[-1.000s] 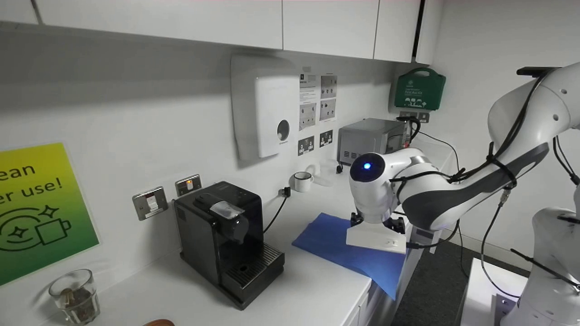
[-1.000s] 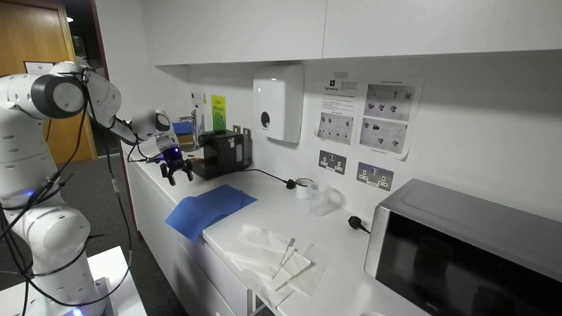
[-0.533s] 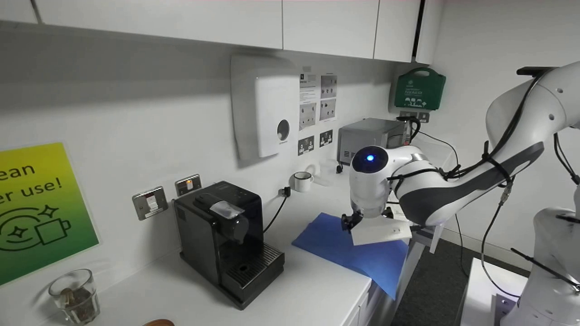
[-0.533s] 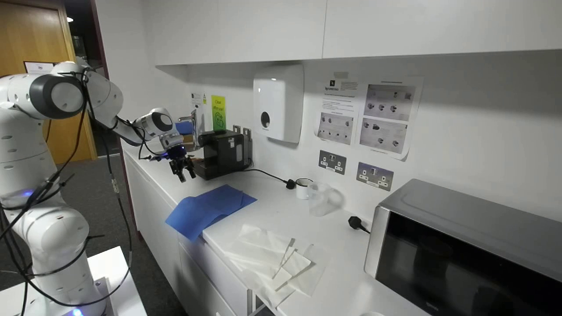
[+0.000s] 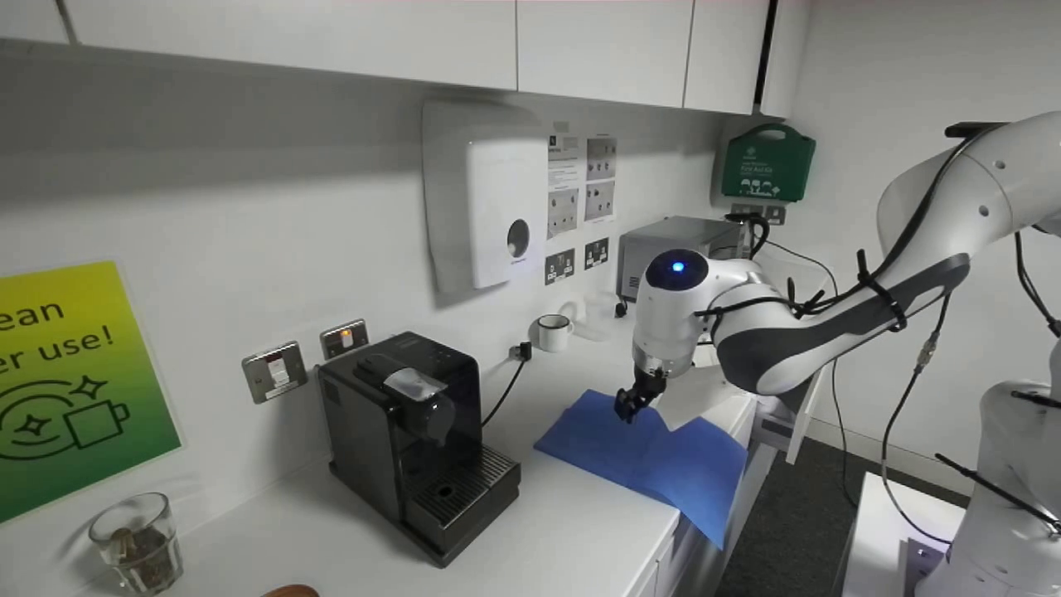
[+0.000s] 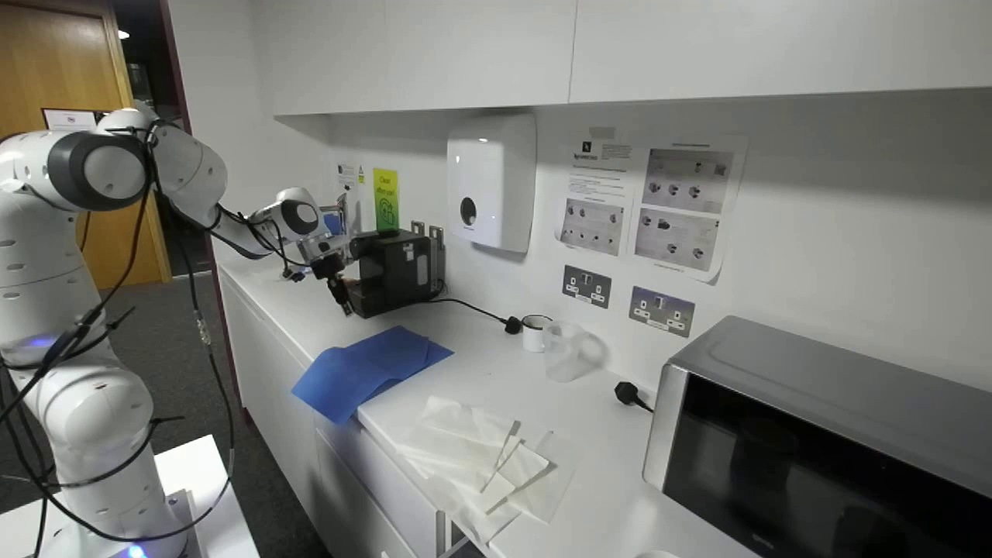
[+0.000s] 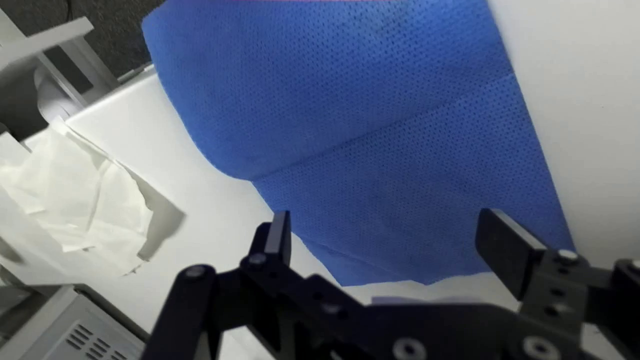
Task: Unfold the blue towel once
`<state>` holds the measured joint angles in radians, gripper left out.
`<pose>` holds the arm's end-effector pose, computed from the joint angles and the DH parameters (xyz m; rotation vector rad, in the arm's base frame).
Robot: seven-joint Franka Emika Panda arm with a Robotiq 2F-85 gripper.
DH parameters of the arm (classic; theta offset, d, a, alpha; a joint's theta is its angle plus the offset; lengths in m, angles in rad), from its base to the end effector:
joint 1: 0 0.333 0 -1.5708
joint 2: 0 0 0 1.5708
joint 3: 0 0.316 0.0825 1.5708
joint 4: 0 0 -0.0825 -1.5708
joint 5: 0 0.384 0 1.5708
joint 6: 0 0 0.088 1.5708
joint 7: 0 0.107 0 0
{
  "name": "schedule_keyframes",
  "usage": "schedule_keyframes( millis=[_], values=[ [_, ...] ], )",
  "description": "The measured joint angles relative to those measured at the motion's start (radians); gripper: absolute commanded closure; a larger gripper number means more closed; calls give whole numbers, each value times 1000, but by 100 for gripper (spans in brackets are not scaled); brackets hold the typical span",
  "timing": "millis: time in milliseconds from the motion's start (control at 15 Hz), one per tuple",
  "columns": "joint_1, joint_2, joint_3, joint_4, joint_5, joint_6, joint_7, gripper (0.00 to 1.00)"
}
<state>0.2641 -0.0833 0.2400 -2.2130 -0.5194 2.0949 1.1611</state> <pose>0.4603 0.2278 0.4158 2.7159 -0.5290 0.4455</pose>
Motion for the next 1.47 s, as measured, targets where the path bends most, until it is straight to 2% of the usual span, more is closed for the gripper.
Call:
schedule_keyframes(
  millis=[600, 1000, 1267, 1467],
  values=[
    [-32, 34, -29, 15, 9, 131, -557, 0],
    [-35, 102, -46, 72, 41, 169, -934, 0],
    [-42, 158, -59, 131, 114, 181, -1203, 0],
    [-58, 195, -64, 178, 182, 181, -1317, 0]
  ],
)
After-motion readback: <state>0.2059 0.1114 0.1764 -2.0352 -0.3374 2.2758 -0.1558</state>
